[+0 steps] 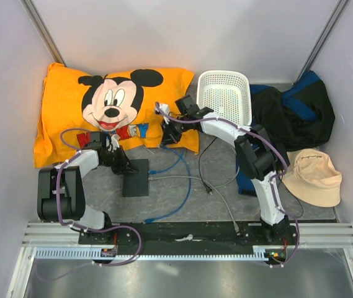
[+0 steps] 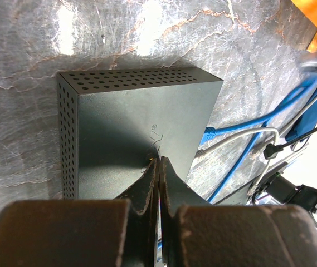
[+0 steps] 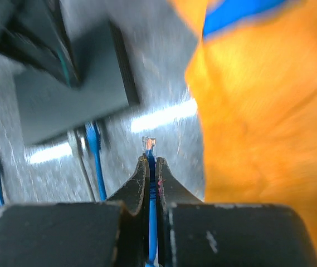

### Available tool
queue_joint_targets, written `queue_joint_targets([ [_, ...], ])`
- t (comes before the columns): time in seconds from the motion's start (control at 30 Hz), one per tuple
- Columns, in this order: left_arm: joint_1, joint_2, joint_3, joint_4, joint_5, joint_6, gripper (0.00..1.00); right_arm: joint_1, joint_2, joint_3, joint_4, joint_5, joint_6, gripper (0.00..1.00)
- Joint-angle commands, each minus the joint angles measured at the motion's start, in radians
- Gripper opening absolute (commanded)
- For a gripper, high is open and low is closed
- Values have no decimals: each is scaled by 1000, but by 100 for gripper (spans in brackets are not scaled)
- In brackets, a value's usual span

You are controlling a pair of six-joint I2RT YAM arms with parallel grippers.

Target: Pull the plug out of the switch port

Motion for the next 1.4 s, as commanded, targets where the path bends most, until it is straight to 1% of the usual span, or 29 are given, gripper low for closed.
queue_joint_targets([
  [0.0, -28, 69, -39, 22, -188, 82, 4, 11, -155, 6, 210, 20, 11, 0],
  [0.1, -31, 75, -39, 22, -185, 83, 4, 20, -186, 30, 227, 39, 0, 0],
  [0.23, -32, 73, -36, 24, -180, 86, 4, 22, -195, 110, 230, 54, 17, 0],
  [0.4, -32, 72, -35, 22, -182, 88, 4, 23, -215, 168, 283, 74, 31, 0],
  [0.43, -32, 72, -32, 22, -180, 88, 4, 23, -217, 203, 283, 72, 32, 0],
  [0.53, -32, 70, -32, 22, -179, 89, 4, 34, -233, 266, 253, 82, -20, 0],
  [0.57, -32, 70, -30, 22, -179, 89, 4, 41, -236, 288, 230, 85, -84, 0],
  [0.63, -34, 72, -29, 22, -179, 91, 4, 51, -249, 352, 175, 108, -153, 0],
  [0.7, -31, 72, -27, 25, -179, 92, 4, 58, -273, 374, 167, 126, -226, 0],
  [0.8, -32, 70, -24, 24, -180, 94, 4, 66, -296, 404, 155, 164, -291, 0],
  [1.0, -32, 75, -23, 24, -179, 96, 4, 64, -322, 478, 142, 273, -343, 0],
  [1.17, -32, 93, -16, 25, -174, 100, 4, 58, -371, 469, 145, 387, -426, 1],
  [1.2, -32, 102, -12, 25, -171, 102, 4, 57, -382, 454, 155, 446, -429, 1],
  [1.27, -34, 105, -7, 25, -171, 105, 4, 51, -429, 408, 269, 526, -410, 1],
  [1.3, -34, 109, -3, 25, -171, 105, 4, 49, -451, 324, 333, 605, -403, 1],
  [1.33, -34, 110, -1, 27, -171, 105, 4, 51, -465, 296, 427, 629, -408, 0],
  [1.37, -34, 109, 0, 25, -171, 105, 4, 51, -467, 291, 444, 646, -403, 1],
])
